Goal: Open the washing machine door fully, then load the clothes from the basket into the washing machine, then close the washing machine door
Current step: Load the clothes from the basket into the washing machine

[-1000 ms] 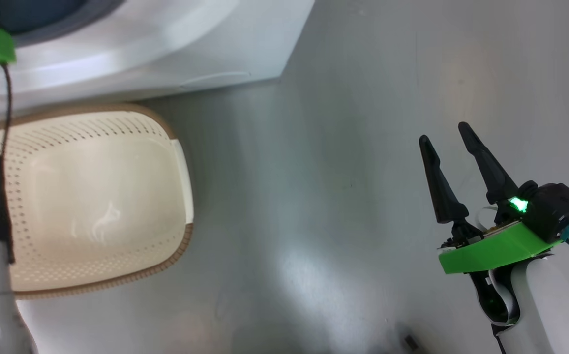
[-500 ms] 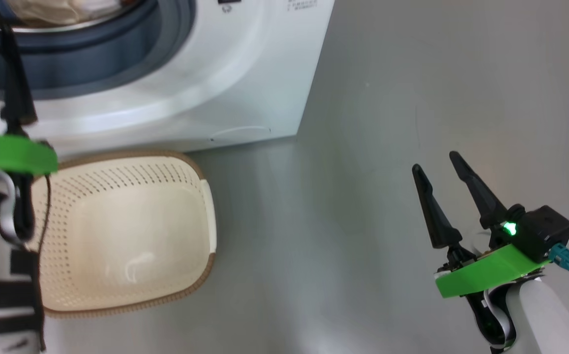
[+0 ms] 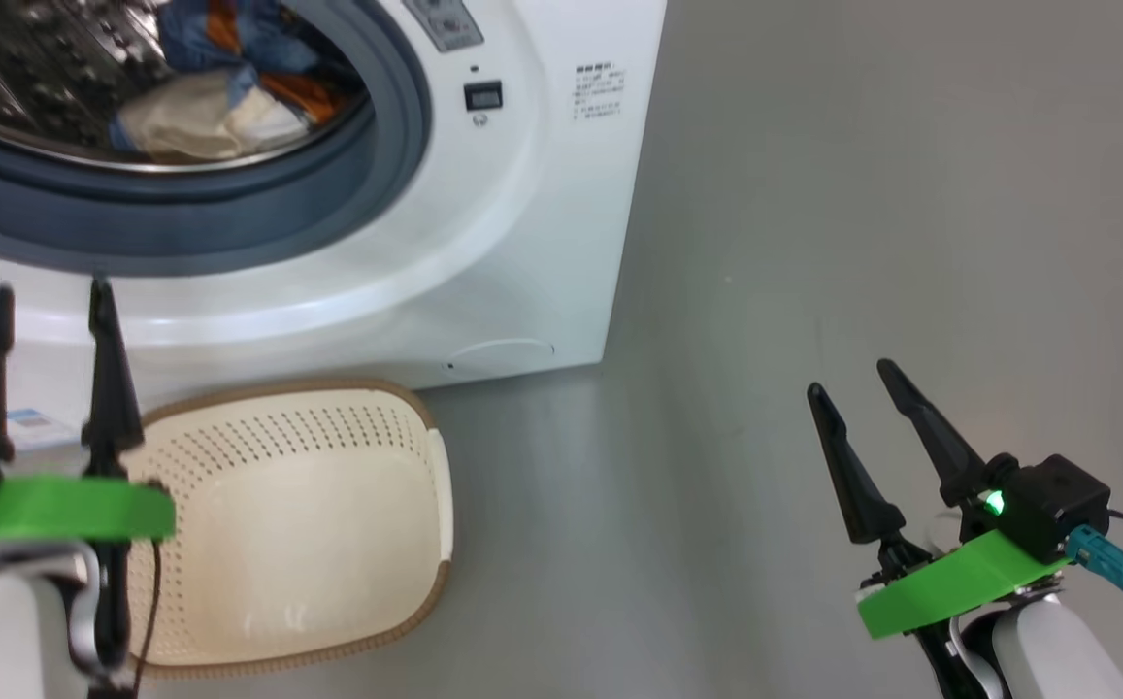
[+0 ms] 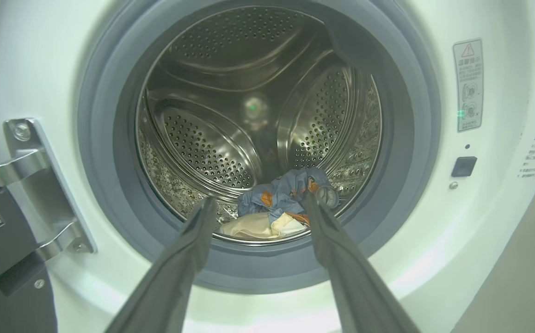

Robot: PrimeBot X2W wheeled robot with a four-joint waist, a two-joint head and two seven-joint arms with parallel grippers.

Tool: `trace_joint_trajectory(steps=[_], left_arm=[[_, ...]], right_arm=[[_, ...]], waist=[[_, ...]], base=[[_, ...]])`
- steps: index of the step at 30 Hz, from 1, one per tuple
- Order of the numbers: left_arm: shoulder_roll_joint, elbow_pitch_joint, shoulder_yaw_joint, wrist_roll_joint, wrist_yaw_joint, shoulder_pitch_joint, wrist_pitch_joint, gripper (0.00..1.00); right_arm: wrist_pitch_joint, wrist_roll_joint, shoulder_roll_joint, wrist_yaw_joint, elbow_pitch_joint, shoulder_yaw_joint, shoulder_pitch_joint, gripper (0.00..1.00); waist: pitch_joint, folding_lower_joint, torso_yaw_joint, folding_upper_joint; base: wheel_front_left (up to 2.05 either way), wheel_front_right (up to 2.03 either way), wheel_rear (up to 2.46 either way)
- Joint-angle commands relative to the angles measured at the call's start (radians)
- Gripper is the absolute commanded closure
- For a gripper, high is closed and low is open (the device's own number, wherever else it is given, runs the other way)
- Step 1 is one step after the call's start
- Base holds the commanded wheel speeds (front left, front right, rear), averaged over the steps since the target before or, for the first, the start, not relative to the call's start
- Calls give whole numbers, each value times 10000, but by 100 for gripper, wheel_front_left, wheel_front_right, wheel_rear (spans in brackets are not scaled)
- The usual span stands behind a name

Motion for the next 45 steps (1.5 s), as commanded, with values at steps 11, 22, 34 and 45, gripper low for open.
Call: trace_joint_trajectory(steps=[11, 22, 34, 45], left_arm=[[-200, -1430, 400, 140, 119, 2199, -22, 0], [-441, -2274, 310, -121, 655, 3931, -22, 0], [-464, -2559, 109, -42, 978, 4810, -22, 0], [-466, -2452, 169, -204, 1073, 5008, -22, 0]], right_arm=[[-48, -71, -84, 27, -239, 142, 549, 0], [-48, -162, -141, 27, -347, 13, 875, 0], [-48, -304, -73, 27, -402, -167, 1122, 0], [-48, -485, -28, 27, -464, -300, 1175, 0]], waist=[[-1129, 0, 45, 0], [-1721, 0, -87, 0], [-2154, 0, -225, 0], [-2165, 0, -236, 0]], base=[[0, 0, 0], [0, 0, 0], [0, 0, 0], [0, 0, 0]])
